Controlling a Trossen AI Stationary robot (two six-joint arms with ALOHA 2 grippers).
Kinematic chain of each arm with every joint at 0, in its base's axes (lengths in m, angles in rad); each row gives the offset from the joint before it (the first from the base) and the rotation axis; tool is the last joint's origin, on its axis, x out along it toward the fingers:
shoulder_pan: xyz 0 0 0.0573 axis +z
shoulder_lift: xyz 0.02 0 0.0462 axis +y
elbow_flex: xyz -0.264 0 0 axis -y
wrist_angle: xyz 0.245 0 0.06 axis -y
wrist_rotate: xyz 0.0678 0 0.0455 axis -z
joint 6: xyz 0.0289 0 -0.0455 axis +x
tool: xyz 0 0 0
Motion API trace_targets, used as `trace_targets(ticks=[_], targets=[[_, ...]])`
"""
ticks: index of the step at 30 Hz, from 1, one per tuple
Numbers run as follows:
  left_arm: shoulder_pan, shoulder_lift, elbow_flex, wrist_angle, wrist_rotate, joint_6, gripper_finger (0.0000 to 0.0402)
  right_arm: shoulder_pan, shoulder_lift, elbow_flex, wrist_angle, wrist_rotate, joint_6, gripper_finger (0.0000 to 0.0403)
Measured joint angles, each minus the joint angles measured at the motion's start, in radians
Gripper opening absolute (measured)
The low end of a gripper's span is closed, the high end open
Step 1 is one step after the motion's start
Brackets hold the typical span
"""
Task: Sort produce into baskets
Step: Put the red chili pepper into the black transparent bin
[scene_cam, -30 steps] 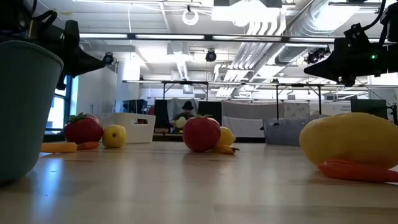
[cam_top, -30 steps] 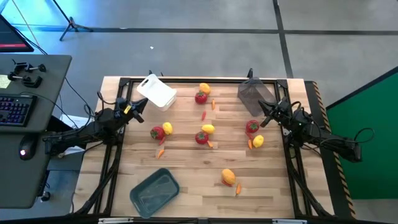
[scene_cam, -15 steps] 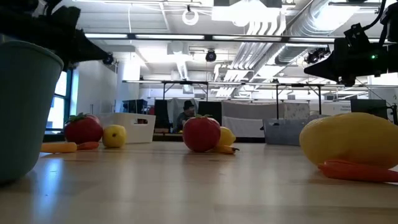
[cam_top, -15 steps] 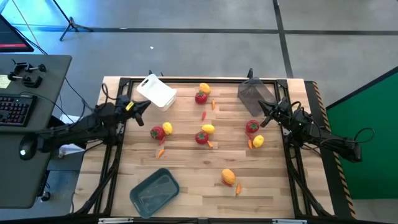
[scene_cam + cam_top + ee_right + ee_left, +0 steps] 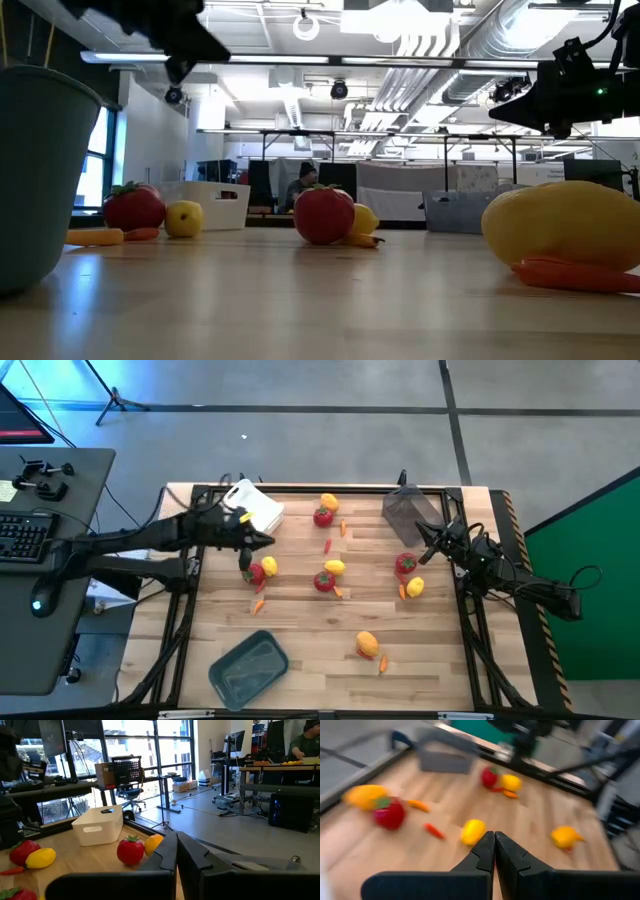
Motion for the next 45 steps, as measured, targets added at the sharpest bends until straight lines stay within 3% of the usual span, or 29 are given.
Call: trace_targets(ticks=[5,12,22,28,32,36,45], targets=[[-0.002,0.146,0.130,-0.066,0.128,0.065,0.0000,0.000,0.000,0.000,0.000,0.000,0.000,0.0000],[-0.032,0.321,0.261,-0.168,0.138,0.073,0.0000,0.000,0.000,0.000,0.000,0.000,0.000,0.0000],[-0.053,0.546,0.305,-0.156,0.122,0.044,0.0019,0.000,0.000,0.000,0.000,0.000,0.000,0.0000],[-0.023,0.673,0.306,-0.073,-0.012,-0.210,0.0053,0.000,0.000,0.000,0.000,0.000,0.000,0.0000],[0.004,0.770,0.306,0.013,-0.041,-0.315,0.0068,0.000,0.000,0.000,0.000,0.000,0.000,0.0000],[0.022,0.842,0.306,0.103,-0.059,-0.347,0.0084,0.000,0.000,0.000,0.000,0.000,0.000,0.0000],[0.015,0.946,0.306,0.234,-0.199,-0.339,0.0132,0.000,0.000,0.000,0.000,0.000,0.000,0.0000]])
